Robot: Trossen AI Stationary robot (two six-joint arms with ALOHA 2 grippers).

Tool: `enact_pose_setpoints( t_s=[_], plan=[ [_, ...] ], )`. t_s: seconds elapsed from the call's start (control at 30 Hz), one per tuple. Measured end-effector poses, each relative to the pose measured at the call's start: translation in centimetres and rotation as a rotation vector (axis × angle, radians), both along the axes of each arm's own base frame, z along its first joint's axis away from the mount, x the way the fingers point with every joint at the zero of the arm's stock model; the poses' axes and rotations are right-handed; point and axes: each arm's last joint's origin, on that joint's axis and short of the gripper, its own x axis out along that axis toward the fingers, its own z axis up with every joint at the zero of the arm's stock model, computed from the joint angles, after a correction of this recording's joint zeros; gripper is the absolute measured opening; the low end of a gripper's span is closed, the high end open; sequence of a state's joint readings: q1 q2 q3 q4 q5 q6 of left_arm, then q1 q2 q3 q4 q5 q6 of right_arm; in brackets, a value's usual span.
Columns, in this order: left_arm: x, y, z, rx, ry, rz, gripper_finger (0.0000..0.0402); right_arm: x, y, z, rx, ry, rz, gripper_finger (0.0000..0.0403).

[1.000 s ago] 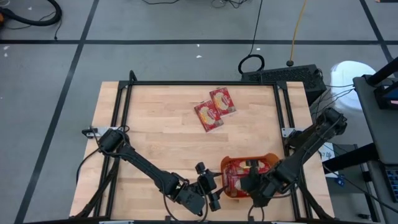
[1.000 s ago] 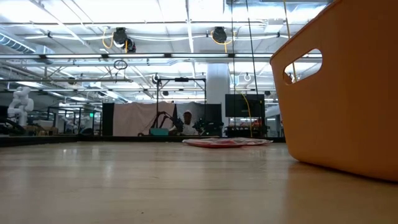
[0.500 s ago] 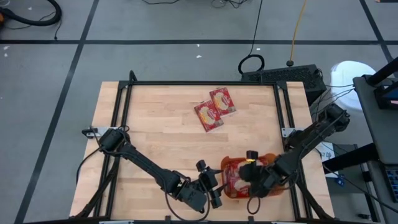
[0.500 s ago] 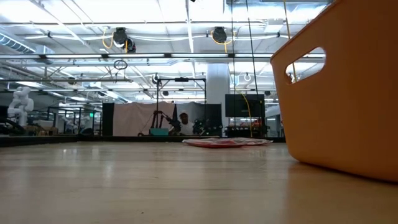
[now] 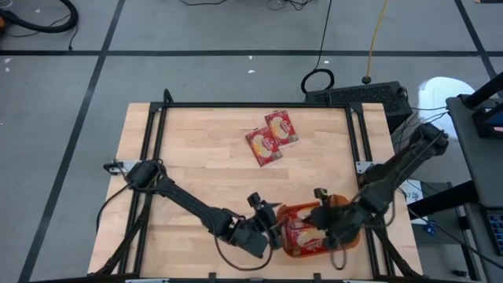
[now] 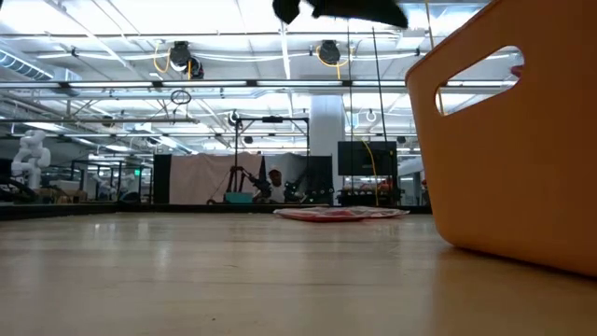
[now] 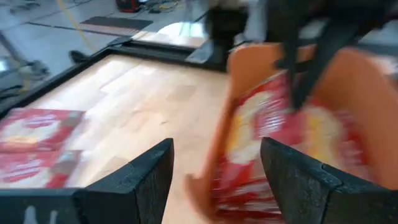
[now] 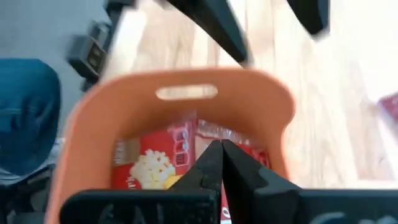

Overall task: Sort popcorn bags into baskets
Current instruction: Put the red popcorn bag into the orange bin

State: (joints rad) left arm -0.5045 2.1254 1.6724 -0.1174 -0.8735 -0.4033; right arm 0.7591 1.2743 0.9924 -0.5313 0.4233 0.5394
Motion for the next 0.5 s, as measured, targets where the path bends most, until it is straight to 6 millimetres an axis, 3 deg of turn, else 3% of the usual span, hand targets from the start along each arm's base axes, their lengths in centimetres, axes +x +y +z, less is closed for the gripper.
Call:
enact_pose_setpoints(
  t_s=[0.17,0.33,0.5],
  plan=[
    [-0.1,2.3,-1.2,0.027,0.114,0.102,0.0243,-2.5,-0.9,1.0,-0.080,-0.130,0.026,0.0000],
    [-0.1,5.0,-2.2,0.077,0.251,0.164,0.0243,-3.8,-2.1,-1.2,-0.196,-0.289,-0.032,0.0000],
    [-0.2,9.1,-3.2,0.097,0.443,0.218,0.0243,-3.8,-3.2,-3.7,-0.290,-0.418,-0.037,0.0000]
  ],
)
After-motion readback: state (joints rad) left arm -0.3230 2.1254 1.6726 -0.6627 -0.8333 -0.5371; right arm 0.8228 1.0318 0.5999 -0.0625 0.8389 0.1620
